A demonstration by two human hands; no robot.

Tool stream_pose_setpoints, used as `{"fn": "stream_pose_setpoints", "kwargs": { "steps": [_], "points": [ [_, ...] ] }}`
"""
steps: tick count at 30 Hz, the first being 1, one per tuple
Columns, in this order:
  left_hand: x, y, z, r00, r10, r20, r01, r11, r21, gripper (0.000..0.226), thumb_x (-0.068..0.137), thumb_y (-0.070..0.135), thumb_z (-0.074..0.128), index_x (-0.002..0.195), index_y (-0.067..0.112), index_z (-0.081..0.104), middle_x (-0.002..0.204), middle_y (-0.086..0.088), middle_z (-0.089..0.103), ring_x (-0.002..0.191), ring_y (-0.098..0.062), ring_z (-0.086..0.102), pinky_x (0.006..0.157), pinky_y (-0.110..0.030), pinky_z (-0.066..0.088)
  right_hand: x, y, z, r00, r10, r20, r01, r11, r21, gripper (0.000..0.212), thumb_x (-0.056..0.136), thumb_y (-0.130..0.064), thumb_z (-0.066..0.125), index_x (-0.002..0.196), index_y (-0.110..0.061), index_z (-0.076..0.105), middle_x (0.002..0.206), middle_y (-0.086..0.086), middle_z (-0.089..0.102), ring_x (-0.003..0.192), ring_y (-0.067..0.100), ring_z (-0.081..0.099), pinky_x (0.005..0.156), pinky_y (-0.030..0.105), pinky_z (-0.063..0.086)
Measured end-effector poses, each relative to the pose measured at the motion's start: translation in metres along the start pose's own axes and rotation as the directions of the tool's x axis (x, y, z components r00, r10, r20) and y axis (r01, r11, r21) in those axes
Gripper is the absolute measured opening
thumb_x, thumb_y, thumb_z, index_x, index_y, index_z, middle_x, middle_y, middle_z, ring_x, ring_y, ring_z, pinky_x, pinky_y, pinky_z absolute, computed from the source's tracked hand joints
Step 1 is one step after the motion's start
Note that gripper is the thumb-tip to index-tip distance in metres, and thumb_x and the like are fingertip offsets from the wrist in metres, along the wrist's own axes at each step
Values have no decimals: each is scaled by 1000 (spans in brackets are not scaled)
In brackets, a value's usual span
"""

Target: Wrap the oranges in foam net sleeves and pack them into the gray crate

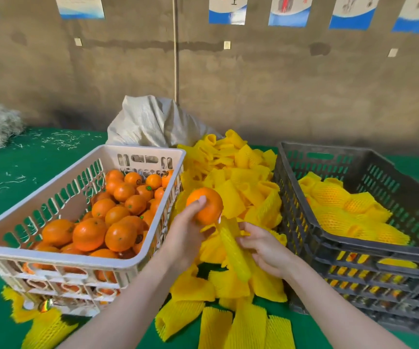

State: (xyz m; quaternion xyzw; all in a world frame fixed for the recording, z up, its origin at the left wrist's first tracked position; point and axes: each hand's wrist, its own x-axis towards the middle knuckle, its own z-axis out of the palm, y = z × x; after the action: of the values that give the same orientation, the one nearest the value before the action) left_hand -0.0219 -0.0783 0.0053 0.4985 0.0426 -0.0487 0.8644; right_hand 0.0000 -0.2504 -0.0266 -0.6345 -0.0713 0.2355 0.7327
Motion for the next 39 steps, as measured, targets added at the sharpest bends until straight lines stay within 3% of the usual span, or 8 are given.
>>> {"fn": "stream_pose_setpoints", "kwargs": {
  "steps": [8, 13, 16, 21, 25, 31, 37, 39],
  "points": [
    [-4, -34, 36, 957, 204, -205, -189, 978, 89, 54, 72, 55, 53, 111, 19, 60, 114, -12, 67, 107, -27, 63, 97, -45, 48, -7, 13, 27, 992, 111, -58, -98, 976, 194, 26, 91, -1, 49, 115, -3, 58, 83, 12, 69, 73, 22, 66, 64, 34, 54],
    [6, -41, 23, 931, 291, -220, -221, 929, 296, 29, 95, 44, 40, 112, 26, 55, 105, 6, 62, 94, -4, 58, 74, -16, 43, -5, 25, 33, 879, -381, -287, 174, 816, -551, 50, 85, -12, 67, 127, -23, 43, 120, -3, 54, 110, 12, 54, 95, 28, 45],
    [12, -43, 19, 932, 282, -227, -206, 929, 308, 27, 97, 44, 35, 99, 28, 56, 94, 9, 62, 85, -2, 57, 65, -9, 44, -6, 31, 38, 771, -583, -258, 290, 681, -672, 46, 83, -4, 67, 126, -14, 53, 118, -2, 51, 113, 14, 51, 97, 29, 44],
    [16, -42, 10, 972, 45, -230, -26, 996, 87, 67, 83, 68, 37, 86, 12, 72, 76, -8, 72, 67, -16, 68, 58, -23, 52, -7, 32, 45, 641, -727, -245, 398, 587, -705, 18, 77, -2, 71, 91, -10, 63, 101, 0, 57, 100, 12, 54, 87, 18, 43],
    [23, -39, 15, 955, -81, -285, 31, 984, -177, 59, 85, 63, 41, 73, 10, 62, 54, -6, 67, 51, -18, 65, 67, -35, 50, -8, 31, 48, 595, -775, -210, 471, 549, -691, 25, 68, -2, 60, 67, -20, 42, 89, 3, 59, 95, 7, 53, 83, 16, 41],
    [6, -42, 17, 963, -250, -99, 196, 905, -378, 65, 69, 53, 63, 106, -1, 62, 94, -16, 65, 85, -29, 62, 80, -42, 50, -6, 24, 42, 736, -579, -351, 467, 809, -357, 24, 81, 8, 53, 62, 0, 41, 67, 18, 54, 69, 25, 48, 65, 44, 40],
    [5, -34, 20, 985, -156, -70, 89, 815, -572, 62, 74, 25, 62, 131, 5, 47, 104, -22, 58, 85, -32, 58, 81, -40, 47, -32, 8, 24, 931, -174, -320, 197, 980, 39, 76, 90, 11, 38, 21, -20, 49, 31, -10, 47, 32, 4, 49, 36, 11, 37],
    [6, -30, 19, 987, -157, -47, 100, 805, -584, 55, 73, 35, 63, 119, 7, 52, 100, -22, 59, 77, -32, 60, 72, -36, 51, -26, 11, 13, 936, -232, -266, 215, 972, -92, 64, 93, 8, 35, 45, -25, 62, 47, -13, 52, 51, 13, 51, 43, 13, 37]
  ]
}}
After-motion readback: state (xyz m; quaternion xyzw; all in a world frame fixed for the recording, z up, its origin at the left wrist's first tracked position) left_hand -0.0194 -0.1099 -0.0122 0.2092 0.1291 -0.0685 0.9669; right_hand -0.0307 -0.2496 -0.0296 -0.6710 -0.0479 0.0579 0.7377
